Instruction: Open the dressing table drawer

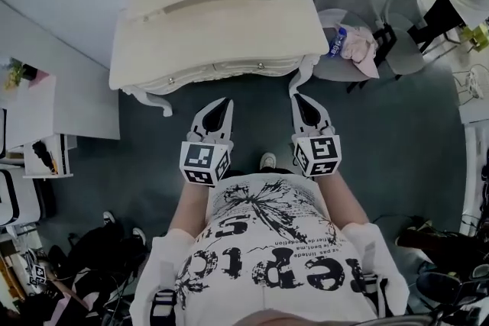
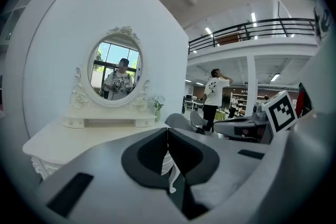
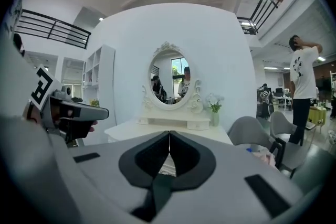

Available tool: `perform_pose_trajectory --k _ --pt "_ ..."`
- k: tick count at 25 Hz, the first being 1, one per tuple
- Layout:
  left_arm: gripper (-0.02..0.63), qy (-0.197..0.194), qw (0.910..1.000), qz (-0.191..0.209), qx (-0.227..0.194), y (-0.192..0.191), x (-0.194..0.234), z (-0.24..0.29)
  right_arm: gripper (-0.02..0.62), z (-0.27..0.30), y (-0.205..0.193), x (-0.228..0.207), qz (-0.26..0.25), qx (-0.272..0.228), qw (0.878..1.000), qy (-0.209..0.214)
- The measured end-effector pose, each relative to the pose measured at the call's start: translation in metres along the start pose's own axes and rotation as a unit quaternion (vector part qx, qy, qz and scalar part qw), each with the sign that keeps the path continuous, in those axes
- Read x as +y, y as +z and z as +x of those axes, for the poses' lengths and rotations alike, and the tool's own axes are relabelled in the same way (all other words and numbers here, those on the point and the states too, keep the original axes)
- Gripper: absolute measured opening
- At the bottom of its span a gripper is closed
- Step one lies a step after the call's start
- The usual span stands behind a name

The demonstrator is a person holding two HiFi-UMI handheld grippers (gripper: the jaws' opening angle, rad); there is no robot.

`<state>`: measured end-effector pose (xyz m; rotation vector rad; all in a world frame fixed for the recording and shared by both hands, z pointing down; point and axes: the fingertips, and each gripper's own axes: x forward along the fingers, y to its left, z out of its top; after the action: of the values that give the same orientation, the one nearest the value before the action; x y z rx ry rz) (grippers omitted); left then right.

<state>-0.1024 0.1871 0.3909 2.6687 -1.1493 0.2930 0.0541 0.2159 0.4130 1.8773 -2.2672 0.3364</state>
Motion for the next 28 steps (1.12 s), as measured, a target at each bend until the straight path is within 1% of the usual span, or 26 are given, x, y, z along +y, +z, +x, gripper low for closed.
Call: perform_pose_trajectory --k 6,11,16,20,24,28 --pt "0.018 0.003 0.9998 -0.006 0.016 0.000 -0.004 0.050 0.018 0.033 0.000 -0.048 0.005 0.015 1.000 0.000" --pt "0.018 0.009 0.9998 -0.008 0.015 0.004 0.017 0.089 0.018 0.077 0.002 -0.065 0.005 0.018 1.000 0.007" --pt "0.018 0.011 0.9998 -0.015 0.010 0.014 0.053 0.142 0.018 0.135 0.012 -0.084 0.000 0.020 1.000 0.009" --pt "0.018 0.005 0.9999 -0.014 0.000 0.039 0.089 0.192 0.018 0.191 0.029 -0.103 0.000 0.023 1.000 0.006" --pt "0.018 -0.008 0.9999 -0.005 -0.007 0.064 0.135 0.240 0.018 0.251 0.048 -0.117 0.010 0.022 1.000 -0.006" --pt "0.018 -0.006 1.0000 0.006 -0.003 0.076 0.177 0.278 0.018 0.300 0.061 -0.126 -0.014 0.021 1.000 -0.013"
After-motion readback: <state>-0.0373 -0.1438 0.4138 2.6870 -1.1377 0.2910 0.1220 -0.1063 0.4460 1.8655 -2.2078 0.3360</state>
